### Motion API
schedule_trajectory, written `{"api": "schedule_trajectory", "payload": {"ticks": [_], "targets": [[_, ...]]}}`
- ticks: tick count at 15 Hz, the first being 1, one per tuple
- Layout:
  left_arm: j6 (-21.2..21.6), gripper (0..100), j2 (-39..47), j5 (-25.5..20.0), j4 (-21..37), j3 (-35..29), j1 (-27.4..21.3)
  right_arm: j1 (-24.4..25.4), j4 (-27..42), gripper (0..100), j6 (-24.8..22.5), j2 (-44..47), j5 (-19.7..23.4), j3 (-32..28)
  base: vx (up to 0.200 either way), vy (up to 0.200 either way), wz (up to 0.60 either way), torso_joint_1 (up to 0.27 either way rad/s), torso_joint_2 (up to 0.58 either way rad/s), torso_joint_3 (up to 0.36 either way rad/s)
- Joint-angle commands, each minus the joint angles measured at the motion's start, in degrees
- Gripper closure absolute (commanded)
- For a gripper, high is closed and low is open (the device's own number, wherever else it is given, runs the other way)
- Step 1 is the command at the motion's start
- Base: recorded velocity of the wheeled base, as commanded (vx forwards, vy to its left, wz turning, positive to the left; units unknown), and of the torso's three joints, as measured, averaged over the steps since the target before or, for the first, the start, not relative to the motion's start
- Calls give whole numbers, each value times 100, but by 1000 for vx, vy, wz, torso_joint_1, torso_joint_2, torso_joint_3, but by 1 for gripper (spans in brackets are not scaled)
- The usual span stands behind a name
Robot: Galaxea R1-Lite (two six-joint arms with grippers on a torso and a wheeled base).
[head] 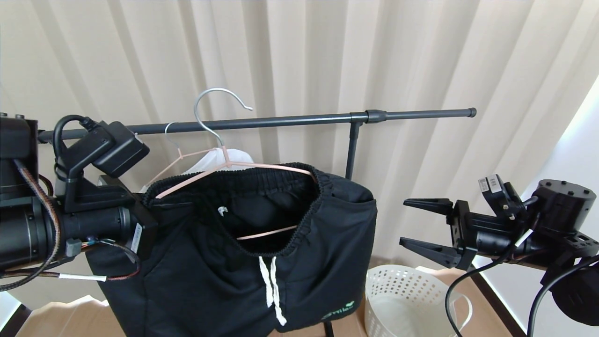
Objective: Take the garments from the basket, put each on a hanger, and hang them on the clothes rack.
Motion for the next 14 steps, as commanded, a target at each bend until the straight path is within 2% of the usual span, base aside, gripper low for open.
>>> {"api": "schedule_trajectory", "payload": {"ticks": [1,7,10,11,14], "targets": [[-4,100,136,-1,-28,131,39,4,-2,0,-3,-84,2,22,0,0,0,0,0,0],[-30,100,558,25,-54,271,329,22,-2,0,-3,-93,-7,66,0,0,0,0,0,0],[-364,100,901,280,-89,-19,356,31,-2,0,-12,-102,-16,83,0,0,0,0,0,0],[-601,100,1129,614,-80,-265,312,31,-2,0,-12,-102,-16,83,0,0,0,0,0,0],[-1208,100,1622,1142,-63,-775,127,31,7,0,-12,-102,-16,75,0,0,0,0,0,0]]}}
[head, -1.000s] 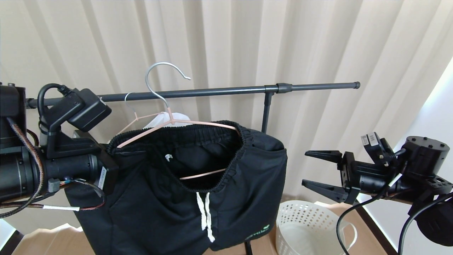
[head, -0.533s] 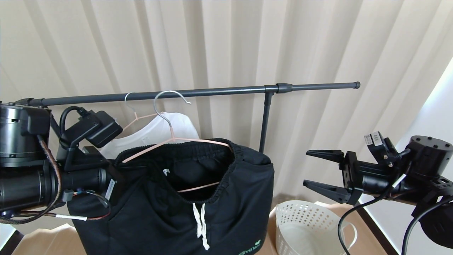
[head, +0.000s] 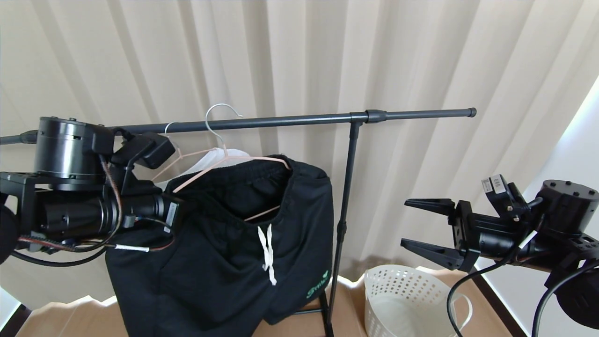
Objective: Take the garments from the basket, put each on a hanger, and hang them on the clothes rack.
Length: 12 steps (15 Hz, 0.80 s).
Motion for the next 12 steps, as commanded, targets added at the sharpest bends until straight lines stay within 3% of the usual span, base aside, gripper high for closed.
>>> {"api": "schedule_trajectory", "payload": {"ticks": [1,5,12], "targets": [[-284,100,536,347,9,-409,-184,3,-8,0,-4,-2,0,-2,0,0,0,0,0,0],[-785,100,1142,1209,9,-954,-526,3,-8,0,5,-2,0,-11,0,0,0,0,0,0],[-1321,100,1793,1921,-8,-1604,-667,-6,1,0,-4,-63,-9,-20,0,0,0,0,0,0]]}}
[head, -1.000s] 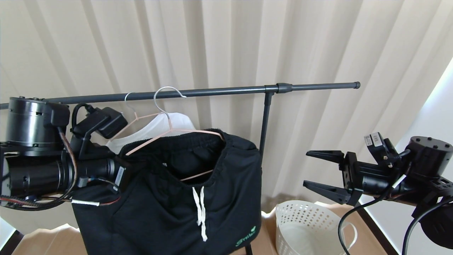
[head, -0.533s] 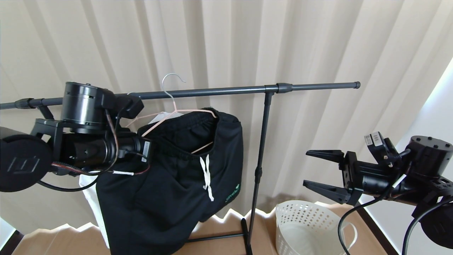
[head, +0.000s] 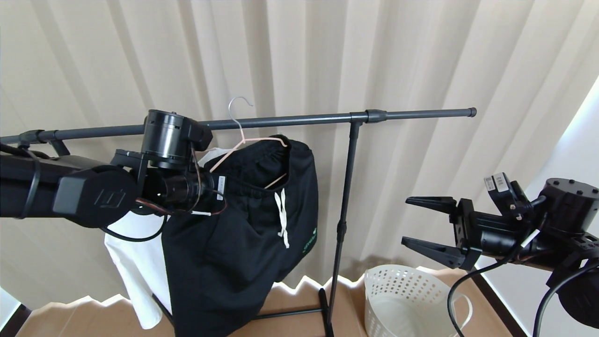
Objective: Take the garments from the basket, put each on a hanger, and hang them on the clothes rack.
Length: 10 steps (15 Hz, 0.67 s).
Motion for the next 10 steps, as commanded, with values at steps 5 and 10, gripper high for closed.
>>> {"api": "schedule_trajectory", "payload": {"ticks": [5,10], "targets": [[-134,100,575,293,5,-480,-29,-9,-2,0,-4,-41,-4,-1,0,0,0,0,0,0],[-195,100,935,337,5,-805,33,-9,-19,0,-21,-59,-30,25,0,0,0,0,0,0]]}}
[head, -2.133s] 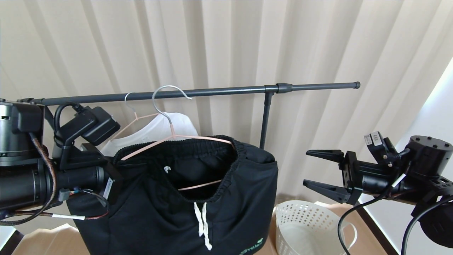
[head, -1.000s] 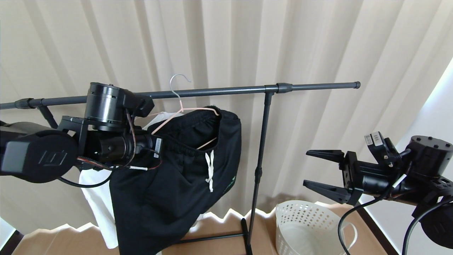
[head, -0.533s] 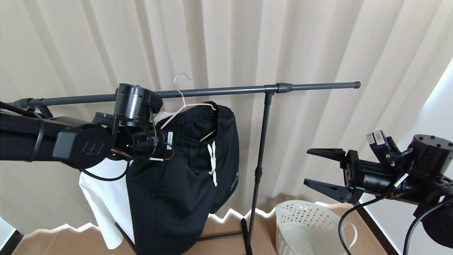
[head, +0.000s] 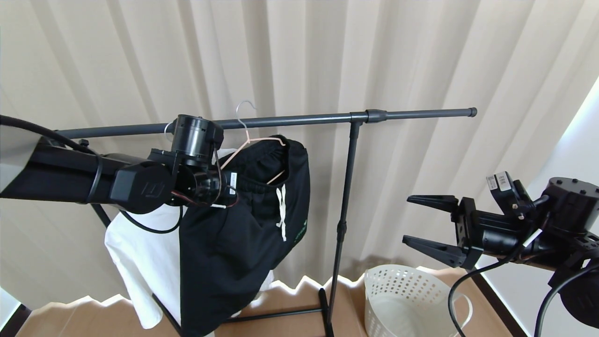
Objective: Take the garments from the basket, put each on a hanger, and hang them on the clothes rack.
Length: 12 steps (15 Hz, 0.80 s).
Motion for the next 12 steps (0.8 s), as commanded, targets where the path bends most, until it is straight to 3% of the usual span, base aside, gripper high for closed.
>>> {"api": "schedule_trajectory", "payload": {"ticks": [1,12], "targets": [[-9,100,214,50,-2,-148,22,2,-2,0,-13,-6,2,9,0,0,0,0,0,0],[-44,100,478,146,-11,-201,92,2,-2,0,-127,3,2,27,0,0,0,0,0,0]]}}
